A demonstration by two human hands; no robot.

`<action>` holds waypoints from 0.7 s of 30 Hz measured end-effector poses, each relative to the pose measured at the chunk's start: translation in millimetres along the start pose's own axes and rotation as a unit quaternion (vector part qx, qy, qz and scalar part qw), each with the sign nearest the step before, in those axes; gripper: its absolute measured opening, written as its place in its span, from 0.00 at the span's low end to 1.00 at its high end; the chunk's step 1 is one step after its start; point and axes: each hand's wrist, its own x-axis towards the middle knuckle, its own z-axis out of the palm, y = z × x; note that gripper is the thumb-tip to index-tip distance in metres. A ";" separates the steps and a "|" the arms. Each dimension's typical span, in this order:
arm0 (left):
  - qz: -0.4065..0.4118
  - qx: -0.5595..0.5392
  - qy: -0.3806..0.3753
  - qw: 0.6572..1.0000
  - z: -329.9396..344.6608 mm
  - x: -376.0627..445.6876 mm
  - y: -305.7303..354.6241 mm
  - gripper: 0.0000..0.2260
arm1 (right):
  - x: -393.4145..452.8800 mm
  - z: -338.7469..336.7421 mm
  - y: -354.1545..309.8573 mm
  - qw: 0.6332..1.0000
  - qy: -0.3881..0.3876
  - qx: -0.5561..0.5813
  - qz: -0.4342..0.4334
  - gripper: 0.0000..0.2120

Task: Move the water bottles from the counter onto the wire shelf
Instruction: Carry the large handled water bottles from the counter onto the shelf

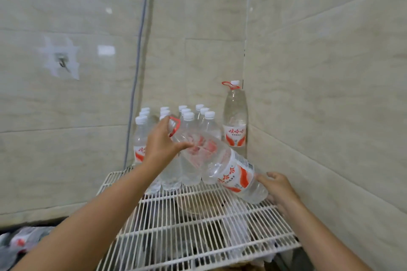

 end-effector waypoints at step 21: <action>0.326 0.174 -0.052 0.928 83.2 66.7 50.2 0.46 | -11.2 25.5 -10.5 0.864 0.214 -0.412 -0.196 0.47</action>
